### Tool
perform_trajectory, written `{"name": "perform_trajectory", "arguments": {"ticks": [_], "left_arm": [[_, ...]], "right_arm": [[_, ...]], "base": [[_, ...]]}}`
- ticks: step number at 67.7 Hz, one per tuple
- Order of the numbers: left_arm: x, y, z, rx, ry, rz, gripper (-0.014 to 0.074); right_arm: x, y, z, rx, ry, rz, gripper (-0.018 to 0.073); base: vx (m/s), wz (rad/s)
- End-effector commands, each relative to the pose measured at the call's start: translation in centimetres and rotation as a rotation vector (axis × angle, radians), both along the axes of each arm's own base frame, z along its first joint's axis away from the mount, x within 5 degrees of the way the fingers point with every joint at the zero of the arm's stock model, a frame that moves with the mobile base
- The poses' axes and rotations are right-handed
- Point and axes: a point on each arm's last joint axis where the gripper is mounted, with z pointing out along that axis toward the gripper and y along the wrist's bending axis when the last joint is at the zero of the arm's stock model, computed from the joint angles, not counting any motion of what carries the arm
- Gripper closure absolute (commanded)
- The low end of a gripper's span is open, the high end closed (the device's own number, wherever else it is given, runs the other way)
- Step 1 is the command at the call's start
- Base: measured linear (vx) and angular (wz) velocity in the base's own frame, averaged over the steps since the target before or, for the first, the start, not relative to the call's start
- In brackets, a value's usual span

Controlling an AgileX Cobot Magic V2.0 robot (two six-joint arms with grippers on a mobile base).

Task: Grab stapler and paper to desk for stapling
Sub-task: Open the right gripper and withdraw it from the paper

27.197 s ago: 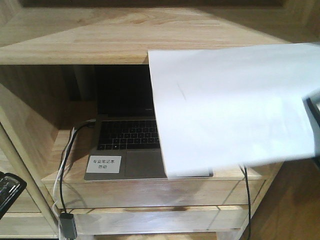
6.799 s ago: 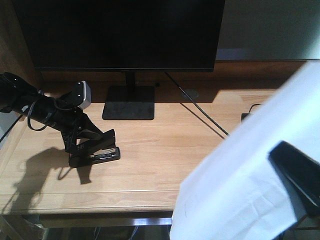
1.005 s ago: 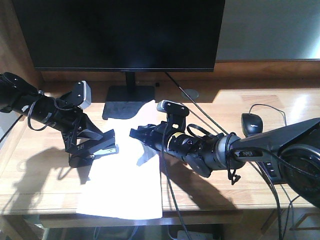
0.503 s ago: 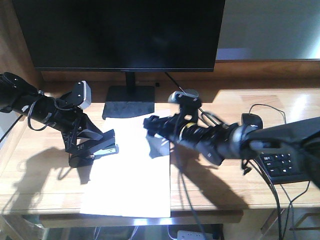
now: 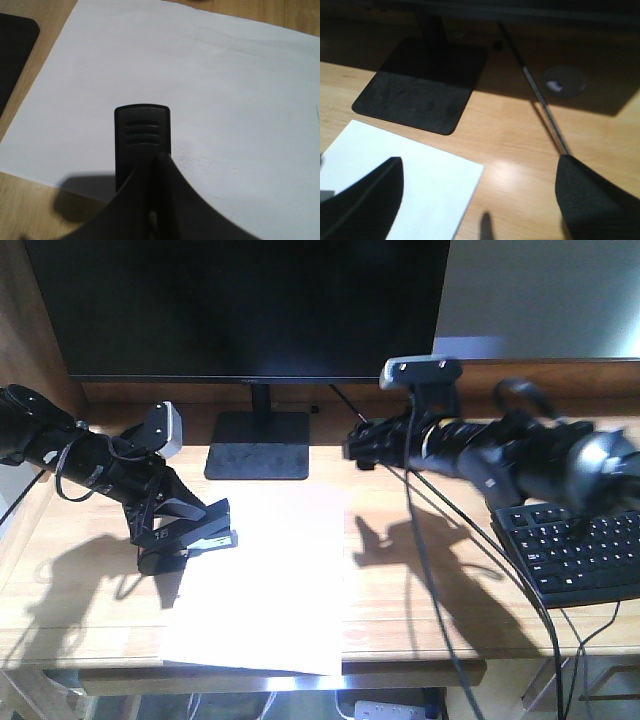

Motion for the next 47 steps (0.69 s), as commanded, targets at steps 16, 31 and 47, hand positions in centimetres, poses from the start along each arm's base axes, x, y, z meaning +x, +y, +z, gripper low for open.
{"name": "perform_trajectory", "arguments": {"ticks": [16, 31, 47], "left_arm": [[0.1, -0.5, 3.4, -0.056, -0.063, 0.011, 0.0603], [0.1, -0.5, 3.4, -0.056, -0.063, 0.011, 0.0603], [0.1, -0.5, 3.4, -0.056, -0.063, 0.011, 0.0603]], "right_arm": [[-6.5, -3.1, 10.5, -0.03, -0.22, 0.008, -0.0032], [-13.8, -5.6, 11.2, 0.037, -0.293, 0.007, -0.0032], [-21.5, -8.7, 11.1, 0.065, -0.386, -0.006, -0.0032]], "base": [[0.0, 0.0], [0.0, 0.0], [0.0, 0.0]]}}
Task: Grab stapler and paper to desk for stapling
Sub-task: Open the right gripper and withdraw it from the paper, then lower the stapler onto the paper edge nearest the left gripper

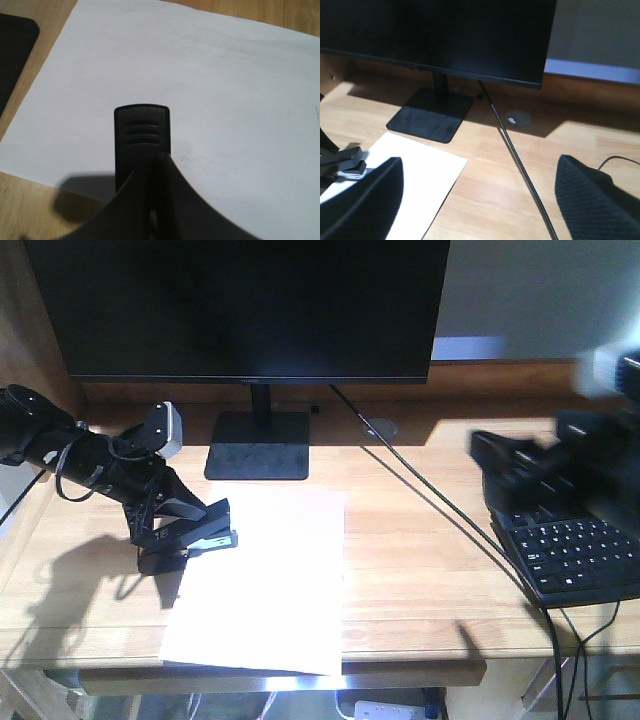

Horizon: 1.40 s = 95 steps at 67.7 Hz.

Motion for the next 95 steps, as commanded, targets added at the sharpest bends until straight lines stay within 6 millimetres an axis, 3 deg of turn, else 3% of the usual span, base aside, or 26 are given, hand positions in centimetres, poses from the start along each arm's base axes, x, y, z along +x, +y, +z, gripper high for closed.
{"name": "perform_trajectory", "arguments": {"ticks": [1, 18, 31, 45, 95], "left_arm": [[0.1, -0.5, 3.4, -0.056, -0.063, 0.011, 0.0603], [0.1, -0.5, 3.4, -0.056, -0.063, 0.011, 0.0603], [0.1, -0.5, 3.4, -0.056, -0.063, 0.011, 0.0603], [0.1, -0.5, 3.4, -0.056, -0.063, 0.011, 0.0603], [0.1, -0.5, 3.4, -0.056, -0.063, 0.011, 0.0603]], "right_arm": [[-3.0, -1.1, 1.3, 0.035, -0.136, 0.011, -0.0032], [-10.2, -3.9, 0.8, 0.105, -0.325, 0.001, -0.0032], [-13.1, -5.4, -1.6, 0.107, -0.321, -0.036, -0.0032], [-13.9, -5.9, -3.4, 0.1, -0.298, -0.052, -0.0032], [-13.9, -5.9, -3.4, 0.1, -0.296, -0.052, -0.0032]], "base": [[0.0, 0.0], [0.0, 0.0], [0.0, 0.0], [0.0, 0.0], [0.0, 0.0]]}}
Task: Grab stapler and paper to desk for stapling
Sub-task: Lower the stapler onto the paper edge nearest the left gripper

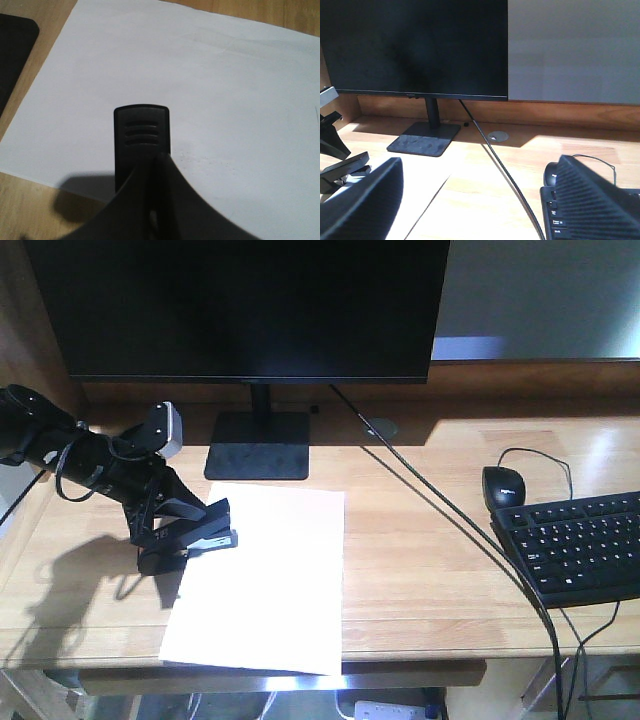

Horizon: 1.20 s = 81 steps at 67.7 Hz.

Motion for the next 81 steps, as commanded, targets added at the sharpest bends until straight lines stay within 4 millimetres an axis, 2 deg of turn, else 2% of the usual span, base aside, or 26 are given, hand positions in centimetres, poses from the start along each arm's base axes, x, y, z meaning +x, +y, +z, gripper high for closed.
{"name": "perform_trajectory", "arguments": {"ticks": [1, 35, 81], "left_arm": [[0.1, -0.5, 3.4, -0.056, -0.063, 0.011, 0.0603], [0.1, -0.6, 3.3, -0.06, -0.067, 0.011, 0.0603], [0.6, -2.0, -2.1, -0.024, 0.039, -0.017, 0.0603]], "right_arm": [[-0.1, 0.1, 1.4, 0.001, -0.084, 0.01, -0.0032], [-0.1, 0.1, 1.4, 0.001, -0.084, 0.01, -0.0032], [-0.1, 0.1, 1.4, 0.001, -0.083, 0.009, -0.0032]], "base": [[0.0, 0.0], [0.0, 0.0], [0.0, 0.0]]}}
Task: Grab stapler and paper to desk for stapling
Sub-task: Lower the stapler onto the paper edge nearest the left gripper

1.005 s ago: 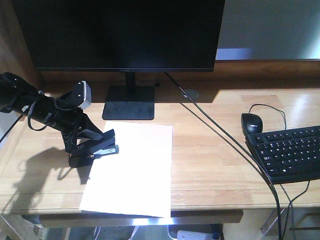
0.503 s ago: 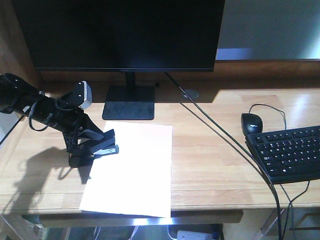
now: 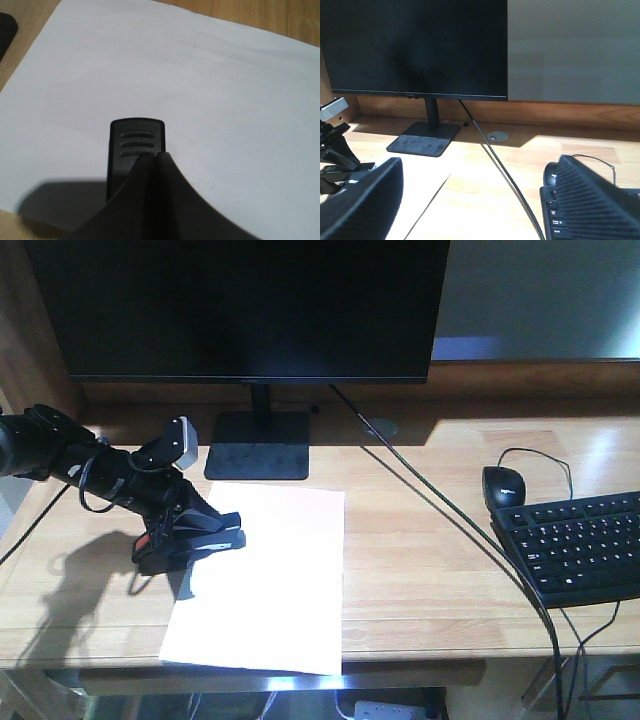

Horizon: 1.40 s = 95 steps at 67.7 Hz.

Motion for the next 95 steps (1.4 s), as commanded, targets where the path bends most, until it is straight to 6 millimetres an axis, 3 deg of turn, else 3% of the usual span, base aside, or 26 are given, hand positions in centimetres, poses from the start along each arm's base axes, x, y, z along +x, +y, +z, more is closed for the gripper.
{"name": "perform_trajectory", "arguments": {"ticks": [1, 87, 95], "left_arm": [[0.0, -0.5, 1.1, 0.02, -0.029, -0.018, 0.0603], [0.4, -0.5, 0.3, 0.055, -0.012, 0.06, 0.0603], [0.4, -0.3, 1.4, 0.075, -0.046, 0.05, 0.0603]], "right_arm": [[-0.1, 0.1, 1.4, 0.001, -0.083, 0.009, -0.0032], [-0.1, 0.1, 1.4, 0.001, -0.084, 0.01, -0.0032], [-0.1, 0.1, 1.4, 0.001, -0.084, 0.01, -0.0032]], "base": [[0.0, 0.0], [0.0, 0.0], [0.0, 0.0]]}}
